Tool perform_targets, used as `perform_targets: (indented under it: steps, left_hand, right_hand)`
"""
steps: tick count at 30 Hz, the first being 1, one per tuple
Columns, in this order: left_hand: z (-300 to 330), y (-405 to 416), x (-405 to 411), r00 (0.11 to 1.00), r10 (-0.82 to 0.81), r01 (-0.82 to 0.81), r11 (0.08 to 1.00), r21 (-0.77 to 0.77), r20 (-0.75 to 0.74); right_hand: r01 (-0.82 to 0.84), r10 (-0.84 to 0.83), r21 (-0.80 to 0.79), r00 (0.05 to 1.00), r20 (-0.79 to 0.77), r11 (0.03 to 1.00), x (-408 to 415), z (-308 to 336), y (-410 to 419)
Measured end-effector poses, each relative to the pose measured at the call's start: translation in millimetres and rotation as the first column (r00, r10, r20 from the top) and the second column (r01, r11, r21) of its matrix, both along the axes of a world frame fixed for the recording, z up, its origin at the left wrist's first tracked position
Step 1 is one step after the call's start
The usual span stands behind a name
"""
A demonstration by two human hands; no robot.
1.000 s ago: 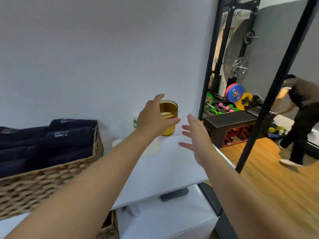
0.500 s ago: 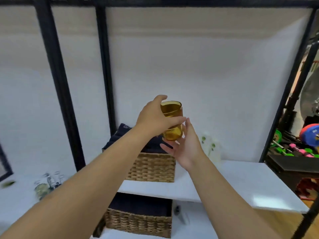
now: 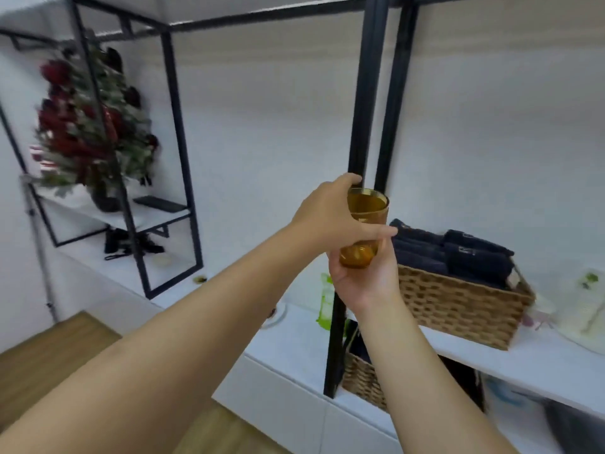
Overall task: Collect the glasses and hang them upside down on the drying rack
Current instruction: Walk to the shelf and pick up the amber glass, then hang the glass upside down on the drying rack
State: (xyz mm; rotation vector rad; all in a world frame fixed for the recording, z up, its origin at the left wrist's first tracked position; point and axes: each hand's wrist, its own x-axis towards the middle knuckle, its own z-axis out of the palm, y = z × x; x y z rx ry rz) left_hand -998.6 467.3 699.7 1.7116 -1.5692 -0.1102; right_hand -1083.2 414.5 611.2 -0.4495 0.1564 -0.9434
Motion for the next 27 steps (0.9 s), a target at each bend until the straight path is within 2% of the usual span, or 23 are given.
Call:
perform_targets:
  steps: [6,13,17,22,27]
  left_hand:
    - [-11,38,107,0.995,0.061,-0.052,0.993,0.103,-0.081]
    - [-42,33,232,0.949,0.204,-0.193,0.979,0.068,-0.239]
    - [-83,25,319,0.917,0.348,-0.336,0.937,0.093,-0.193]
    - [-137,9,415,0.854,0.488,-0.448,0.867,0.221,-0.183]
    - [-170,-47,475,0.854,0.488,-0.438,0.862,0.254,-0.182]
  right_hand:
    - [-0.122,0.121,0.139,0.993,0.012,0.983,110,-12,28]
    - [-0.269,0.283,0.204,0.958,-0.043,0.941,222,-39,2]
    - [-0.231,0.267,0.220,0.952,-0.150,0.948,281,-65,-34]
    - [-0.260,0.306,0.256,0.938,-0.162,0.931,343,-87,-76]
    - [-0.279,0.331,0.266,0.927,-0.176,0.923,395,-100,-116]
